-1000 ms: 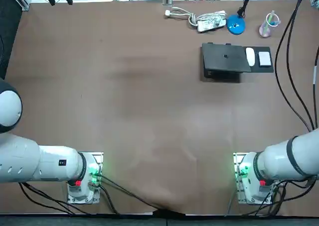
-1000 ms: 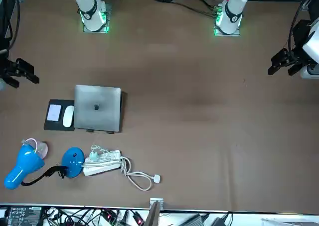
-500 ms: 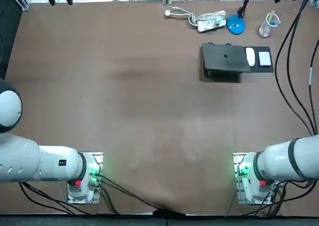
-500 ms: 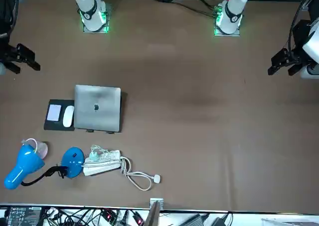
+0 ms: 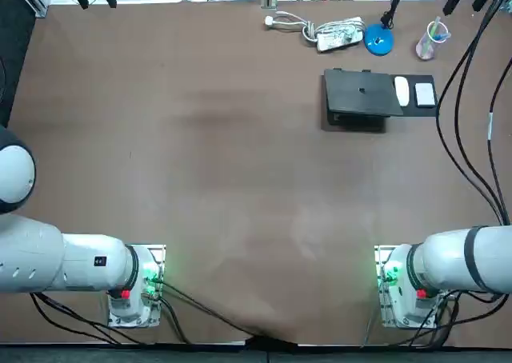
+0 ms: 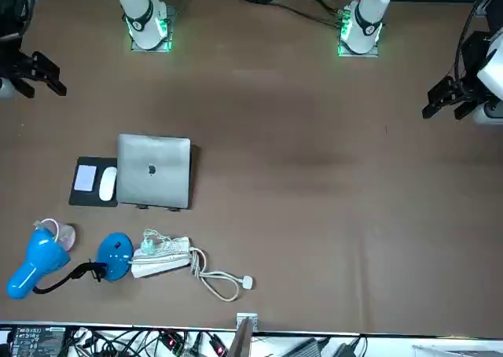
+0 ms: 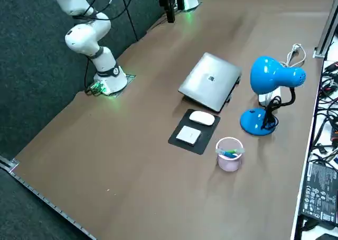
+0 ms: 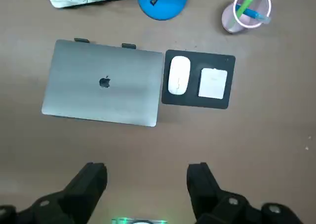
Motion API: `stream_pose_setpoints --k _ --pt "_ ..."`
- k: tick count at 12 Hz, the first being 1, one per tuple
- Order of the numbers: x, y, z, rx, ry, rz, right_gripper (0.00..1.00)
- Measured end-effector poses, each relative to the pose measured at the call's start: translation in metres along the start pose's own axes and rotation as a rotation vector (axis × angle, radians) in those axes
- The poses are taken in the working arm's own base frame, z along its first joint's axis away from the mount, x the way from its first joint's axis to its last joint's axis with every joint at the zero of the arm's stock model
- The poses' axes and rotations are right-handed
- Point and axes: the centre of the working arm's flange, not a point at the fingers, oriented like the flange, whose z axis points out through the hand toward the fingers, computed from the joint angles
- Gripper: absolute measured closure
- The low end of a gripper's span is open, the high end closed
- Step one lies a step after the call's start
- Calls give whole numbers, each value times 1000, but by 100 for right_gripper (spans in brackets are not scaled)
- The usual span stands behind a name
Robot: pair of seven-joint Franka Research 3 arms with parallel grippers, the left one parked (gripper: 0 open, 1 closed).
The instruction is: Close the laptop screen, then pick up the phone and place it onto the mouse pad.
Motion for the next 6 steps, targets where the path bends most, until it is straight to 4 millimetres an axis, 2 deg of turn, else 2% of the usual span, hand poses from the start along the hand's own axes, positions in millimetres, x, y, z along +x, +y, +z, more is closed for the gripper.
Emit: stream_pose_setpoints --k 3,6 --pt "-3 -13 2 -3 3 57 0" --pt "-3 -17 2 -4 4 79 0"
